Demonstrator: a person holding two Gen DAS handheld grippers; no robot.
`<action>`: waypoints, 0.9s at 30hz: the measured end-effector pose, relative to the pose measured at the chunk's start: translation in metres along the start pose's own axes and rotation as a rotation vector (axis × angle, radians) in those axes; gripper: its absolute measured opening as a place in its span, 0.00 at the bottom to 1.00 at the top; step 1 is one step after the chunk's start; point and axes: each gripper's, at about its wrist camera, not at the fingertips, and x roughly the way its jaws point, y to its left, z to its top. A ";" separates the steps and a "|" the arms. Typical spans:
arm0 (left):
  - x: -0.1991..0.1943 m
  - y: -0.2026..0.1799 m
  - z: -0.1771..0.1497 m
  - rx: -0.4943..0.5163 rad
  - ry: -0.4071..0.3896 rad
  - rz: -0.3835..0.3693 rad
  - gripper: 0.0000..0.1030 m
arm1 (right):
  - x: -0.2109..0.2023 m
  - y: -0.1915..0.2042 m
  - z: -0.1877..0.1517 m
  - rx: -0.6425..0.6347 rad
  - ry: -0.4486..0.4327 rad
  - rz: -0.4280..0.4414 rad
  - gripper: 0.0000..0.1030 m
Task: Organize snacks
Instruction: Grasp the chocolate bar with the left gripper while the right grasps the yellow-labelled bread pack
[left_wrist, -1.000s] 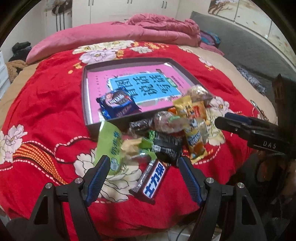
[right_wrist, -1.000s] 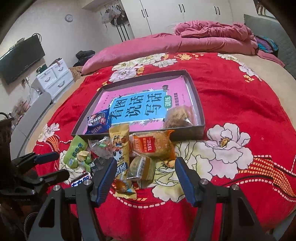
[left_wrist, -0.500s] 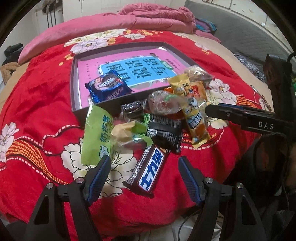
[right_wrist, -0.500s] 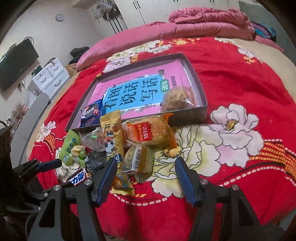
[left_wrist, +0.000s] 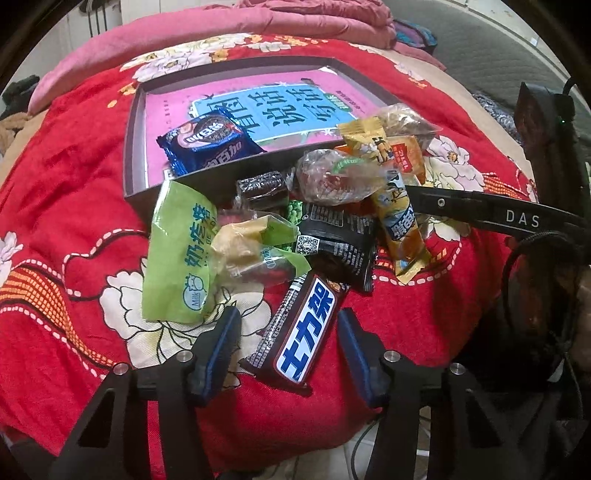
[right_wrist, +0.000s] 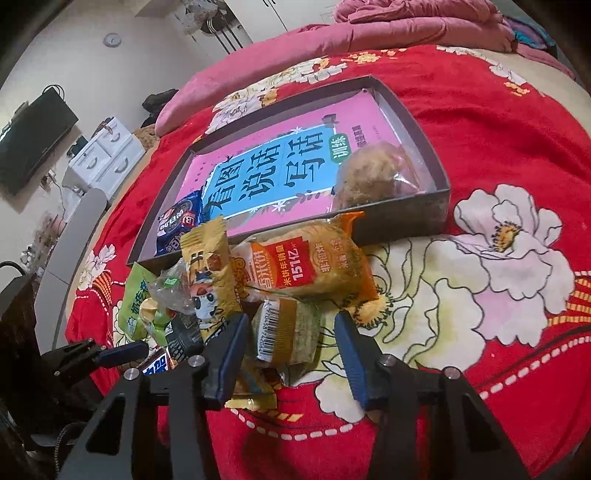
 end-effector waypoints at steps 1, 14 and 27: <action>0.001 0.000 0.001 0.000 0.001 0.000 0.53 | 0.001 0.000 0.001 0.001 0.001 0.006 0.44; 0.010 -0.006 0.004 0.013 0.018 0.012 0.46 | -0.006 -0.005 -0.003 0.002 -0.020 0.038 0.34; -0.009 -0.006 0.004 -0.002 -0.019 -0.070 0.28 | -0.039 -0.012 -0.001 -0.010 -0.115 -0.042 0.34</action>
